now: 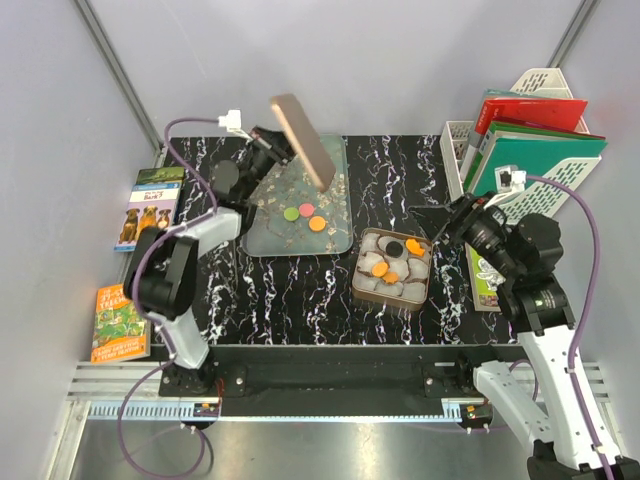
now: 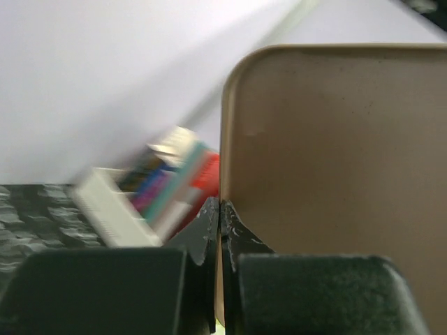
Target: Pack the cookies
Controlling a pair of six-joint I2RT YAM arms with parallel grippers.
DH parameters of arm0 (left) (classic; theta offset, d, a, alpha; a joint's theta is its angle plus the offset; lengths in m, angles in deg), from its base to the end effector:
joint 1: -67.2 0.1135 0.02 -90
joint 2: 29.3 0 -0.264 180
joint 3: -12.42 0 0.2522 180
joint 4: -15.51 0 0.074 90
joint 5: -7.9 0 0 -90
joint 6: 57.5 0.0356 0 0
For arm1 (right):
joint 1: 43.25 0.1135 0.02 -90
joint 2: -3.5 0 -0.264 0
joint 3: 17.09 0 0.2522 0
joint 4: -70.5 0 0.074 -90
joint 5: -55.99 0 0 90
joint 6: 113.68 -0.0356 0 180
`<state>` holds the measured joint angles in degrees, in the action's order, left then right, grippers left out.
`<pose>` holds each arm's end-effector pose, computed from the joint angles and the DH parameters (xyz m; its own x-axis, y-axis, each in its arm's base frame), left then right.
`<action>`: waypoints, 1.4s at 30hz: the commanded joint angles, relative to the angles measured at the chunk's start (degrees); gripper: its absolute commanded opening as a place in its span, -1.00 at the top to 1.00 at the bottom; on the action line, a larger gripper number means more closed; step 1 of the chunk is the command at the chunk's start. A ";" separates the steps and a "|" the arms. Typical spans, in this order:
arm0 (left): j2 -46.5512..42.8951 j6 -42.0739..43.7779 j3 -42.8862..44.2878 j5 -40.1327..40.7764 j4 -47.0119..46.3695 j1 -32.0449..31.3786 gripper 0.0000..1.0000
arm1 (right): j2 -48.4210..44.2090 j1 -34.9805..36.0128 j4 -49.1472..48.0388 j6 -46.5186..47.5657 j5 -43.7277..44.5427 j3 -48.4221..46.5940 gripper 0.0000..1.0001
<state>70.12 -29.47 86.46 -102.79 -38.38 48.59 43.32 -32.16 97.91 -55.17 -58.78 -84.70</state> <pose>0.3612 -0.1349 0.3171 -0.3107 -0.7667 -0.5618 0.6779 0.2356 -0.6964 0.1411 0.0428 0.4008 -0.3004 0.4244 -0.8542 -0.5029 0.6904 0.5200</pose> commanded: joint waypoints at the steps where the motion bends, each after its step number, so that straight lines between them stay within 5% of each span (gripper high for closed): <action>1: 7.62 -30.37 8.09 -20.69 -17.82 0.24 1.00 | -0.26 0.24 -0.38 2.13 -1.24 -2.05 -0.54; 6: 13.78 -40.32 12.85 -25.01 -25.67 -0.02 1.00 | 0.88 0.25 -4.49 -0.41 -3.69 -0.39 -0.52; 11: 15.37 -41.47 15.48 -26.07 -27.79 -0.55 1.00 | 3.42 0.33 -16.43 -13.83 -7.91 4.61 -0.51; 14: 15.46 -40.42 16.28 -23.97 -27.79 -0.55 1.00 | 6.84 0.25 -33.54 -31.57 -11.60 11.46 -0.50; 15: 15.20 -38.85 16.28 -22.39 -27.79 -0.55 1.00 | 7.99 0.25 -48.83 -43.37 -12.57 16.61 -0.49; 18: 13.53 -32.72 14.18 -17.49 -27.79 -0.81 1.00 | 14.92 0.33 -75.93 -64.92 -7.42 26.03 -0.43; 21: 10.98 -24.29 9.53 -10.81 -27.88 -1.42 1.00 | 21.87 0.33 -92.16 -76.23 -1.88 30.71 -0.27; 32: 8.78 1.65 6.08 0.81 -27.88 -8.80 1.00 | 23.64 3.67 -91.41 -81.70 -1.51 25.02 -0.60; 42: 11.41 3.80 14.25 4.87 -27.88 -9.78 1.00 | 23.73 3.76 -92.40 -85.32 -2.03 29.23 -0.60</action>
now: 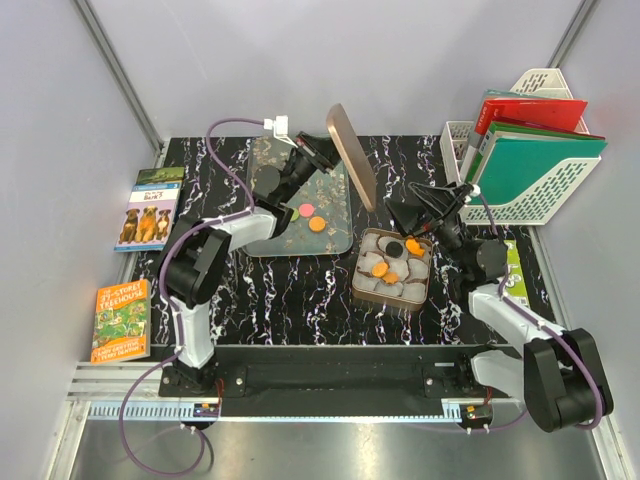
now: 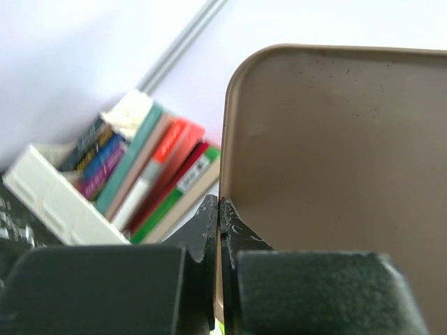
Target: Pack the cookies
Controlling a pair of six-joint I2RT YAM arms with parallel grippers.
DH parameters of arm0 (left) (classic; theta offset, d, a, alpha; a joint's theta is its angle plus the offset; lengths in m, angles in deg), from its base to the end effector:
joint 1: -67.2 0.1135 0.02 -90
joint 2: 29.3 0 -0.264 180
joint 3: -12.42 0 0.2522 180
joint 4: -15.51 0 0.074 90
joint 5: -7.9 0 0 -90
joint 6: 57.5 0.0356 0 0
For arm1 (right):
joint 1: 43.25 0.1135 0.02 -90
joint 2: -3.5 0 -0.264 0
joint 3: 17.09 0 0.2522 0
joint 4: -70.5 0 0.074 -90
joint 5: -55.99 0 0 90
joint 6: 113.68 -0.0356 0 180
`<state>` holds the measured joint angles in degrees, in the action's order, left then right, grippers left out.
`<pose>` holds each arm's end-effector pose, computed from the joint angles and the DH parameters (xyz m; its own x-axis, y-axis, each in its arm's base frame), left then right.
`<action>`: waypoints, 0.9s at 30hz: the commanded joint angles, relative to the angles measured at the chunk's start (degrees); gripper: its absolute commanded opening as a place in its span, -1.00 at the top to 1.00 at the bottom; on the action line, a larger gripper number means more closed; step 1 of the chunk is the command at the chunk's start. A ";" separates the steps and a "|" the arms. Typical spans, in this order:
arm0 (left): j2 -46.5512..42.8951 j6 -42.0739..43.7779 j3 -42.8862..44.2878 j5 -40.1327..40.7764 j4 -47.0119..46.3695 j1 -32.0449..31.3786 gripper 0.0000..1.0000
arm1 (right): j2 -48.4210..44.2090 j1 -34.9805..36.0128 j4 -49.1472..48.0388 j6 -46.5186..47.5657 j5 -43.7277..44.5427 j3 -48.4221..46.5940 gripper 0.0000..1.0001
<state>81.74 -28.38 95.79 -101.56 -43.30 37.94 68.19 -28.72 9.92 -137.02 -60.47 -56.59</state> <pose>0.3695 -0.2206 0.2984 -0.4004 -0.7199 -0.5670 0.7395 0.1117 -0.6639 0.2106 0.0710 0.3061 -0.7512 0.6545 0.0861 -0.2864 -0.4406 0.8508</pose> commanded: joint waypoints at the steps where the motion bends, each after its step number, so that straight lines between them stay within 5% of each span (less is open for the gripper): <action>1: 0.13 1.83 5.62 3.38 -23.05 1.04 1.00 | -1.14 0.24 -4.49 -3.64 -0.96 1.48 -0.61; 18: 5.41 -2.14 17.05 -0.66 -23.05 -2.56 1.00 | 7.64 0.51 -7.30 -6.72 -4.31 -3.62 -0.61; 27: 4.62 -2.31 15.39 -1.01 -23.05 -3.18 1.00 | 14.94 0.42 -15.21 -7.95 0.43 -4.68 -0.33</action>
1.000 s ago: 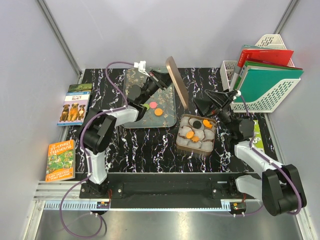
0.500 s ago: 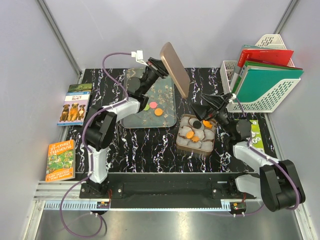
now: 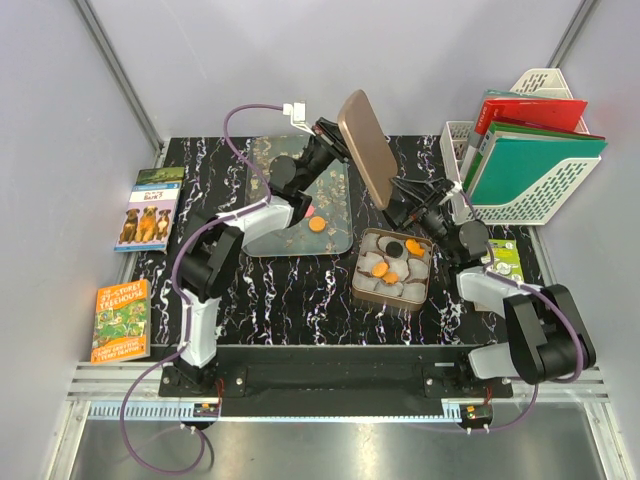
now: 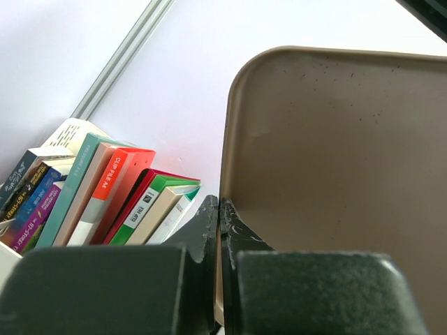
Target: Pack the cookies
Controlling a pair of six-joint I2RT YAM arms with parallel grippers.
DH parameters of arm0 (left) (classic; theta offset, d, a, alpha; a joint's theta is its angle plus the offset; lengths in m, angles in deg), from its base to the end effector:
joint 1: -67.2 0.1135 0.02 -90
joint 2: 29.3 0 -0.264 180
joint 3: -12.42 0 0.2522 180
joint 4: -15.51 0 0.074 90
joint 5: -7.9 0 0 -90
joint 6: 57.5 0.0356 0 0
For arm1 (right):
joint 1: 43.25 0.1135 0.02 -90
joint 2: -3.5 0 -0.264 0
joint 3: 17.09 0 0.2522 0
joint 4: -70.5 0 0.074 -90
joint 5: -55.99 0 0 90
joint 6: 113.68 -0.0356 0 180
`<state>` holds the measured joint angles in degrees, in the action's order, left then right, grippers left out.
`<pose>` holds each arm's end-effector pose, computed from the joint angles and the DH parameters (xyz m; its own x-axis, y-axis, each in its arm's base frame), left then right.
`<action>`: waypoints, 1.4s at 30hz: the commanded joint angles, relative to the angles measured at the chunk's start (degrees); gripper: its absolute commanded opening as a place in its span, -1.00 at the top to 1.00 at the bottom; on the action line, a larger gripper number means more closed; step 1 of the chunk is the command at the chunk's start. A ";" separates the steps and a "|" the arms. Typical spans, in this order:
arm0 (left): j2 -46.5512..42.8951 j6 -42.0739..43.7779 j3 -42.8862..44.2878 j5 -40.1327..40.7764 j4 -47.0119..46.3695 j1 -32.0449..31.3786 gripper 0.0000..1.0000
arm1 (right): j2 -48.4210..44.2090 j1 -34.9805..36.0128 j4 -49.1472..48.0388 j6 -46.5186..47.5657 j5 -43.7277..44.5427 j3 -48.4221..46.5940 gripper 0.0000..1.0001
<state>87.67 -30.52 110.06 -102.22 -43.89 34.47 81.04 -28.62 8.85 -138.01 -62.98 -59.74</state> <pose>0.3803 -0.2590 0.3345 -0.4041 -0.7350 -0.5445 0.8134 -0.0164 -0.5815 0.2509 0.0833 0.2744 -0.7621 0.6249 0.1692 -0.1335 -0.4074 0.9034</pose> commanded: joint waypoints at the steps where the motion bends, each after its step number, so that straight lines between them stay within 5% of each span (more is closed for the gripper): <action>1: -1.39 -0.26 1.11 -0.19 -22.46 0.30 1.00 | 2.44 0.31 -14.40 -6.79 3.30 -1.53 -0.27; 6: -1.30 -0.43 0.94 -0.71 -22.46 0.21 1.00 | 2.97 0.31 -14.41 -5.83 4.09 -1.97 -0.01; 19: -2.09 -1.40 -1.52 -1.06 -22.46 0.04 1.00 | 5.69 0.31 -14.50 -3.80 2.78 -7.59 0.06; 29: -2.18 -0.52 -2.23 -0.80 -22.55 0.30 1.00 | 5.17 0.31 -14.49 -2.93 1.81 -8.21 0.52; 37: -2.36 -0.61 -2.67 -0.10 -22.46 2.93 0.20 | 3.76 0.22 -14.41 -2.13 -0.64 -8.99 0.74; 42: -2.88 -0.61 -3.98 0.34 -22.46 4.25 -0.56 | 3.85 0.31 -14.32 -2.04 -3.54 -11.89 0.83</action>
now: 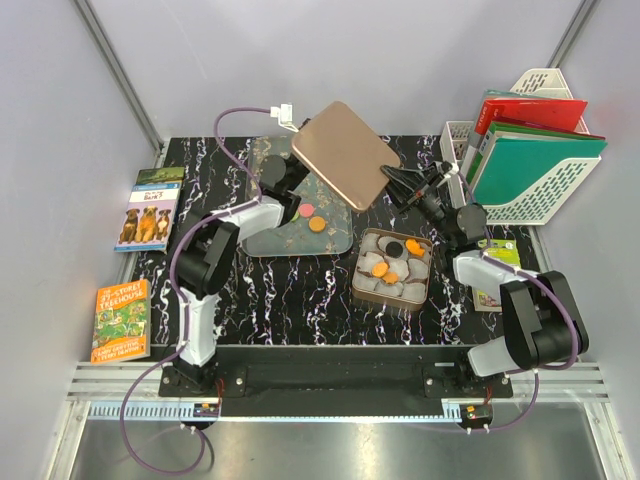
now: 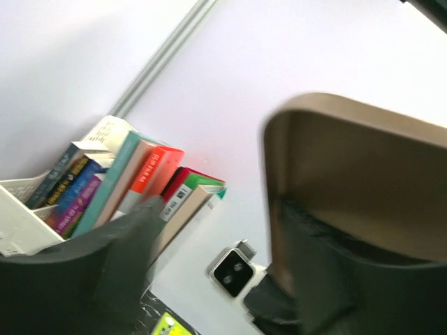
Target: Pack the cookies
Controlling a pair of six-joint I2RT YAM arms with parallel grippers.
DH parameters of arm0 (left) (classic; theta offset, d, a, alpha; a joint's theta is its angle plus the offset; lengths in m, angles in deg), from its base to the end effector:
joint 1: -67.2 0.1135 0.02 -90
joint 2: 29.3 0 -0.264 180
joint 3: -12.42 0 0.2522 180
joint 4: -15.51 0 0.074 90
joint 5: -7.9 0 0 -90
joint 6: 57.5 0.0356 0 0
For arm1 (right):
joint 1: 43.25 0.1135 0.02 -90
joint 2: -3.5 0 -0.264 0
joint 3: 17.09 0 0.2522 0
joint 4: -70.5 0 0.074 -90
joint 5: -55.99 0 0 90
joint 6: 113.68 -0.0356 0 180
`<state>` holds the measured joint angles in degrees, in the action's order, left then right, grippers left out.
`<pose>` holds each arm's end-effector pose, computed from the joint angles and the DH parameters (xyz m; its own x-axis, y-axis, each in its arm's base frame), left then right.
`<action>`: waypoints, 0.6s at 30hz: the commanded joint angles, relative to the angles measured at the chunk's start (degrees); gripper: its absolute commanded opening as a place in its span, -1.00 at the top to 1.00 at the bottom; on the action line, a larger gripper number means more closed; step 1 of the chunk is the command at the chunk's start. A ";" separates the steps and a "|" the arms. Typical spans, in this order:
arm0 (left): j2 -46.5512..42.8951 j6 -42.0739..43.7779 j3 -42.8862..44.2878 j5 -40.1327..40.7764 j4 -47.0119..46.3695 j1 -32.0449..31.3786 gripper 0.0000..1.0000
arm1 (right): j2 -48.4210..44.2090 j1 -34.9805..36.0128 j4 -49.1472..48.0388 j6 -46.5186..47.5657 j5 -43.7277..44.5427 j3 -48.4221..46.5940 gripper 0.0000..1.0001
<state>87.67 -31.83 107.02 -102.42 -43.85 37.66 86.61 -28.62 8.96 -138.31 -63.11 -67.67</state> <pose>0.3930 -0.2369 0.3174 -0.4075 -0.7406 -0.5343 0.7766 0.0268 -0.6294 0.2790 0.0907 0.2909 -0.7703 0.6198 0.1501 -0.1631 -0.4189 0.8933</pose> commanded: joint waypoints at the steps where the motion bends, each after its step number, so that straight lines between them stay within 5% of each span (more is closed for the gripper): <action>1: -3.06 0.88 -1.21 0.45 -22.42 1.59 -0.69 | -1.81 0.13 -14.52 -1.74 -4.37 -4.92 0.86; 3: -3.15 0.70 -2.52 0.63 -22.41 2.29 -0.98 | -1.90 -0.48 -14.34 -2.00 -5.96 -5.89 0.91; 18: -4.73 -1.05 -11.49 1.07 -22.50 8.53 -0.98 | -5.06 -6.63 -12.06 -2.97 -18.35 -10.20 1.00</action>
<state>86.25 -32.58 94.94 -101.76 -43.96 46.71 84.10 -34.91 9.44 -138.18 -78.41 -73.95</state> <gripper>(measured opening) 0.985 0.188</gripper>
